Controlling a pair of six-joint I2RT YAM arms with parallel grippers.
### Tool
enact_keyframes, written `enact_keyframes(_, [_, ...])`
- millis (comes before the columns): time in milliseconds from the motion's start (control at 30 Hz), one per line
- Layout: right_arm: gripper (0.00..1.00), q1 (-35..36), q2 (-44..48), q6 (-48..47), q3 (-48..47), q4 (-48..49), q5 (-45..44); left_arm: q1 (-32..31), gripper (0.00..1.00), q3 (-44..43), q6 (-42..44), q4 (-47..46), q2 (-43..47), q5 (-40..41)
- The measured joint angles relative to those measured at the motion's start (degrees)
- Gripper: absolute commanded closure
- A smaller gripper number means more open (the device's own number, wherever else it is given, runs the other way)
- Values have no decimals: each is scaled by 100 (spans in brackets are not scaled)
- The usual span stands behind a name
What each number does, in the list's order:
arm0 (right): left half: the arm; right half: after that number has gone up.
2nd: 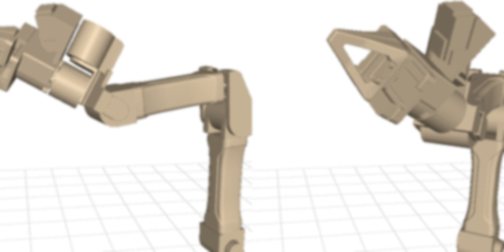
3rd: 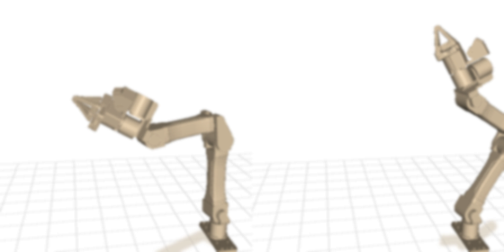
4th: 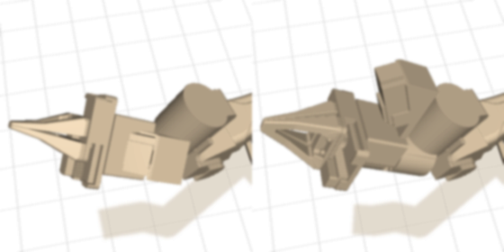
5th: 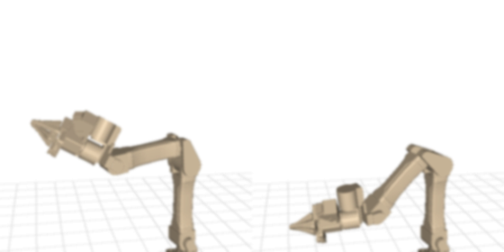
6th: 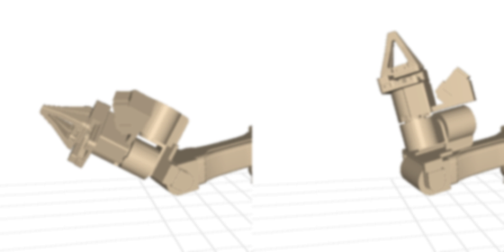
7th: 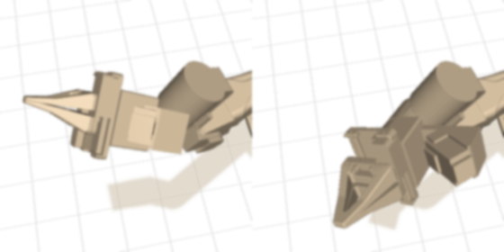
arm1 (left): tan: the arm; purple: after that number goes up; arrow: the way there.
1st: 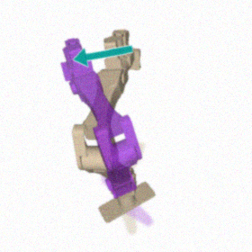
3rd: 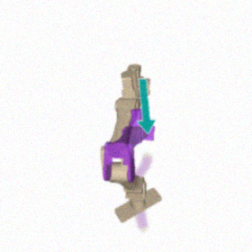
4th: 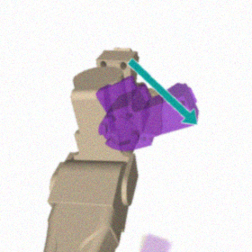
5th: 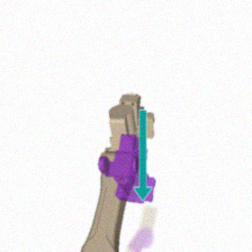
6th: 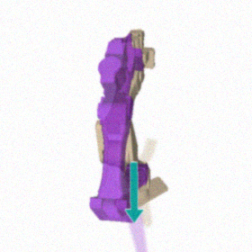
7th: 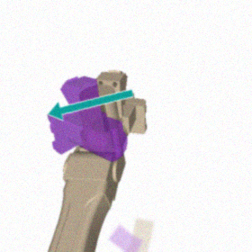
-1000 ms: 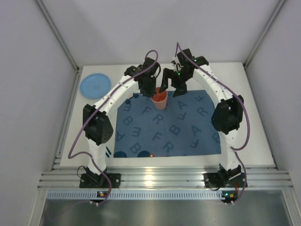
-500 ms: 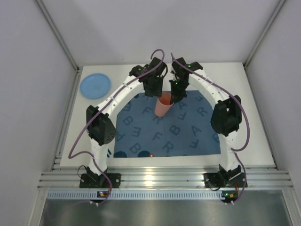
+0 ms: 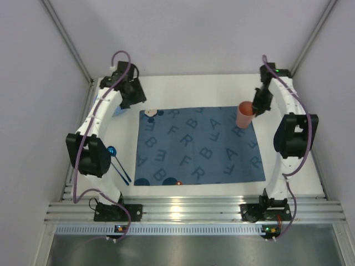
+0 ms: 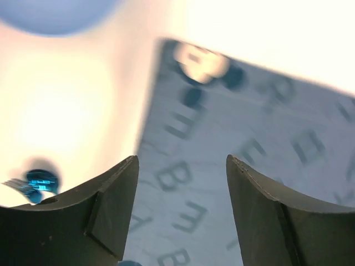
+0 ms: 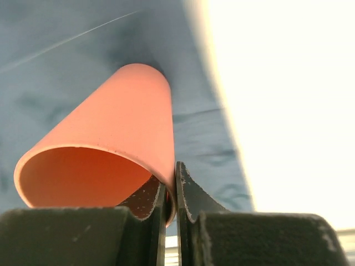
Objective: Set the dinner table for one person
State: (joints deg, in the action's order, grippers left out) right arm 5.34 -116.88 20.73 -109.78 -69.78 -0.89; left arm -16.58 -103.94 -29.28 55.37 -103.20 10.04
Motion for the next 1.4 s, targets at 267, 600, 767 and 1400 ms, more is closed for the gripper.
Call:
enact_keyframes(267, [100,-2221,319,55,332,-20,-769,2127,35,957,-214,-785,103,-542])
enact_keyframes(600, [99,-2739,560,192,1075,291,-848,3073,38,291,-387,-1300,-1215,-1320])
enact_keyframes(767, [47,-2736,927,264,1711,507,-824,3073,39,24,-385,-1327,-1705,-1349])
enact_keyframes(1400, [21,-2559,1759,295,1657,35,-717,3128,38,179,-356,-1318,-1749,-654])
